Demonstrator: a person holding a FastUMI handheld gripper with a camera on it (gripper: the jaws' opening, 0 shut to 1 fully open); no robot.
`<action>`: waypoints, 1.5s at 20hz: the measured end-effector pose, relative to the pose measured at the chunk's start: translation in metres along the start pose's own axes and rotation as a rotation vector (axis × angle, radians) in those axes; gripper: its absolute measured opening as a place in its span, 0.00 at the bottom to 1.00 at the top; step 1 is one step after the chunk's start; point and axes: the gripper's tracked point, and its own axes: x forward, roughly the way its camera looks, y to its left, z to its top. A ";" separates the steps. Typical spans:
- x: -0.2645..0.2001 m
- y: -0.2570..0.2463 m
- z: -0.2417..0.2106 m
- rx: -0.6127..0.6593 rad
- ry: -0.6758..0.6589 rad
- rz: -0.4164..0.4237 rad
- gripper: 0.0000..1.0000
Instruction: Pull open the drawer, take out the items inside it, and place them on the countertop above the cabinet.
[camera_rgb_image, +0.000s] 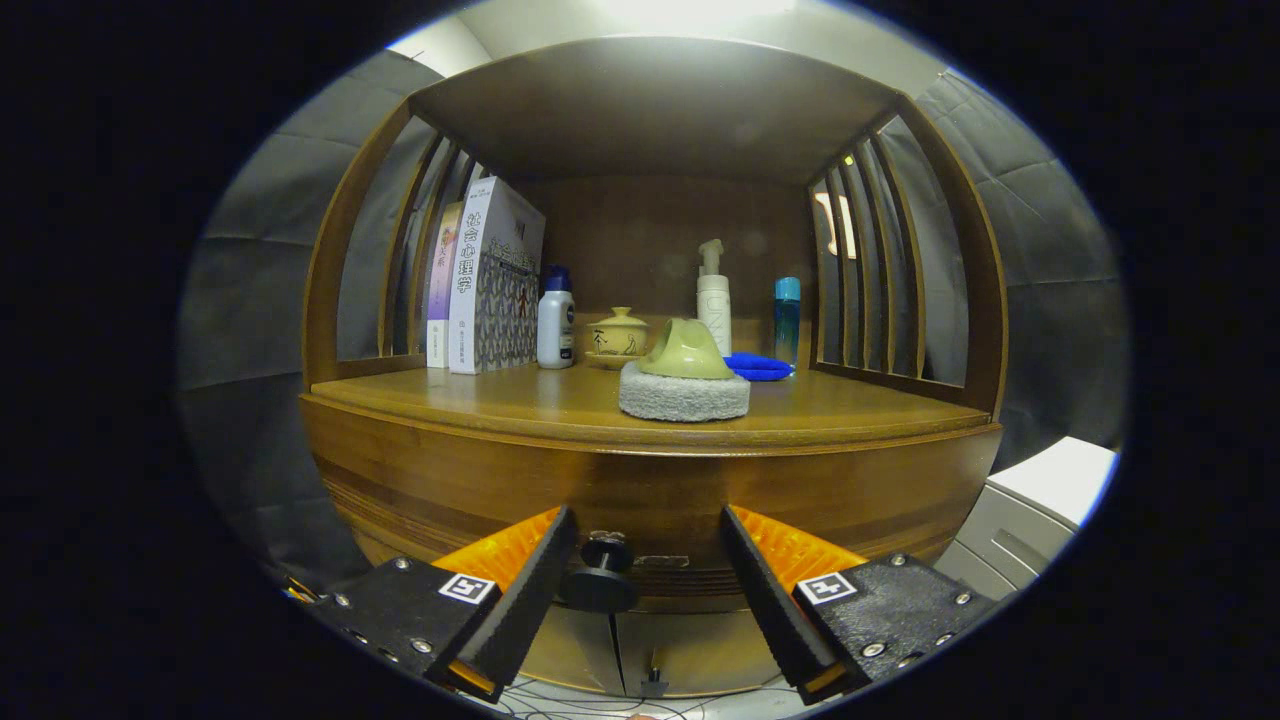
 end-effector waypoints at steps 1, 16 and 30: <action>-0.001 0.002 0.000 0.003 -0.002 0.000 0.94; -0.138 -0.025 0.134 0.072 -0.177 0.047 0.94; -0.231 0.000 0.139 0.090 -0.206 0.172 0.94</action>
